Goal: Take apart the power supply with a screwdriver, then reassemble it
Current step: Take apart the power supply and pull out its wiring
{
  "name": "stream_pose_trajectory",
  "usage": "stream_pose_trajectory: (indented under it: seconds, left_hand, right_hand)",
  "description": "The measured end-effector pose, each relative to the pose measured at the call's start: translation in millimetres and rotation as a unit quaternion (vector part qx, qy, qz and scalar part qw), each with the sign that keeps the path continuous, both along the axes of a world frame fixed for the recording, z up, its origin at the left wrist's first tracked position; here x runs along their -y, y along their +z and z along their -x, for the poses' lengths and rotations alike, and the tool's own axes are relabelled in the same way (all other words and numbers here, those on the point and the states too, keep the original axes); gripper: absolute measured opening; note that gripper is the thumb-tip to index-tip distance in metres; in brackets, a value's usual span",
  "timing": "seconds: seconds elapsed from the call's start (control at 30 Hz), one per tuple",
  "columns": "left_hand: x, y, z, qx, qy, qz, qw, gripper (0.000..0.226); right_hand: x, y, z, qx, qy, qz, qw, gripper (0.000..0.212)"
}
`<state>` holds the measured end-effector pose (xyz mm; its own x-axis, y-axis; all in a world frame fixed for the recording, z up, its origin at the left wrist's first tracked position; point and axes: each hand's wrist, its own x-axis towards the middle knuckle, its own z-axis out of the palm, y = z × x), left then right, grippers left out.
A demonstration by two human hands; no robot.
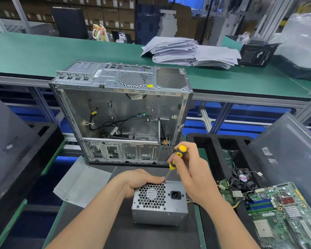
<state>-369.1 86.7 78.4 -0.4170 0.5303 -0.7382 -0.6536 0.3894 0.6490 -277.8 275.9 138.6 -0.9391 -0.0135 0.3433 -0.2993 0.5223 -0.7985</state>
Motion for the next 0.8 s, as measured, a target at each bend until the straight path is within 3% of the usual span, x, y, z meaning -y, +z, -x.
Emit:
stream_pose_trajectory:
  seconds: [0.2,0.8]
  left_hand:
    - [0.0,-1.2,-0.5,-0.001,0.000,-0.001,1.000,0.052]
    - [0.5,-3.1,0.9,0.005,-0.005,-0.005,1.000,0.056]
  right_hand:
    - [-5.2,-3.6,0.1,-0.019,-0.021,0.014,1.000,0.011]
    - [-3.8,-4.0,-3.2,-0.007,-0.002,-0.005,1.000,0.013]
